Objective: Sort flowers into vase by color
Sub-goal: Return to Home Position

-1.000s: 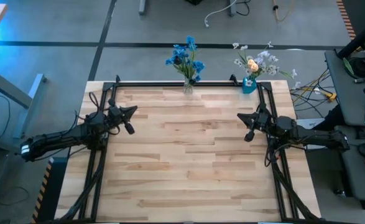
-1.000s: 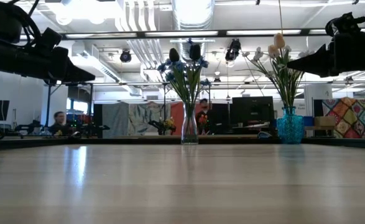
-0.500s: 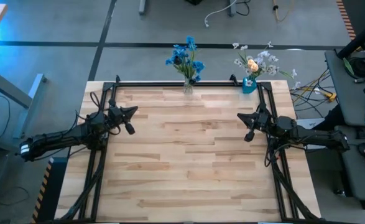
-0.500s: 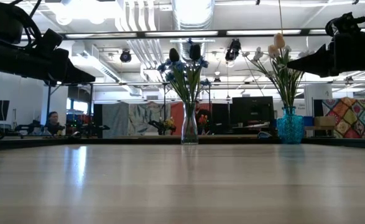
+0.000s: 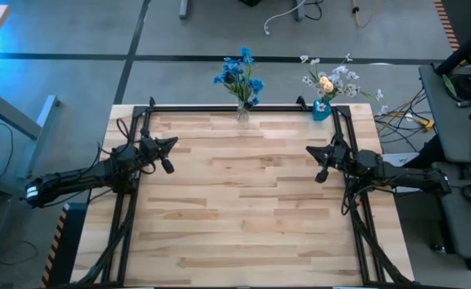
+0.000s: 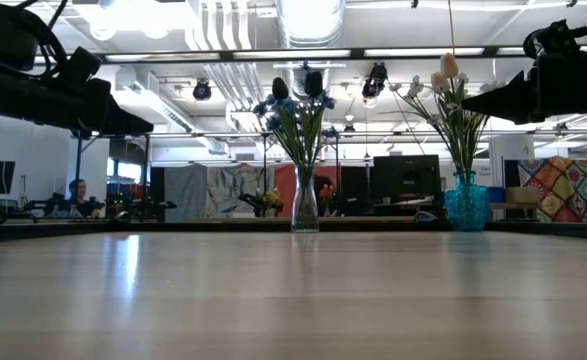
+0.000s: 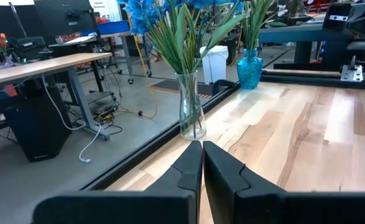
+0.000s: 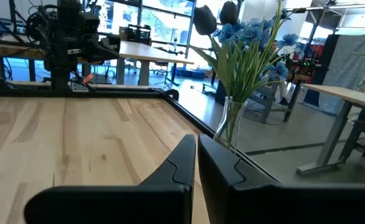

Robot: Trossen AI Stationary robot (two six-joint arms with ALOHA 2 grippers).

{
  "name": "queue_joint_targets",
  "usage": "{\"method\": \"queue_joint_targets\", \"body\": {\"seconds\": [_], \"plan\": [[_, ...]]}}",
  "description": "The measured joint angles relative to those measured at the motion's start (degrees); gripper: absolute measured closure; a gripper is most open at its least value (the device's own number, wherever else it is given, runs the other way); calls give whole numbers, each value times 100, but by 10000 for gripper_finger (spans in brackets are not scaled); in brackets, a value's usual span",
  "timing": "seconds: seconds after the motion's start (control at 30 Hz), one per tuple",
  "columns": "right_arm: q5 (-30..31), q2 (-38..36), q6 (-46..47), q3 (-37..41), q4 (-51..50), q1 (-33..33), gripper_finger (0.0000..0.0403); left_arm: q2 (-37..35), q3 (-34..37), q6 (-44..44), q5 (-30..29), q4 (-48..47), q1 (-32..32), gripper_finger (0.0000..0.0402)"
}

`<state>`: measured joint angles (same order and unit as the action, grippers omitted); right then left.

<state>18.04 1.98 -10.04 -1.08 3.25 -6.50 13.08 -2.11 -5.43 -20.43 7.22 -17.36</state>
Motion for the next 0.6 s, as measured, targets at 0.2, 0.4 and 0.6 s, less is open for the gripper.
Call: {"method": "queue_joint_targets", "body": {"seconds": [0.2, 0.4, 0.6], "plan": [[0, 0, 0, 0, 0, 0, 390, 43, 0, 2, 0, 1, 2, 402], [0, 0, 0, 0, 0, 0, 390, 77, 0, 1, 0, 2, 2, 402], [0, 0, 0, 0, 0, 0, 390, 114, 0, 2, 0, 2, 2, 402]]}}
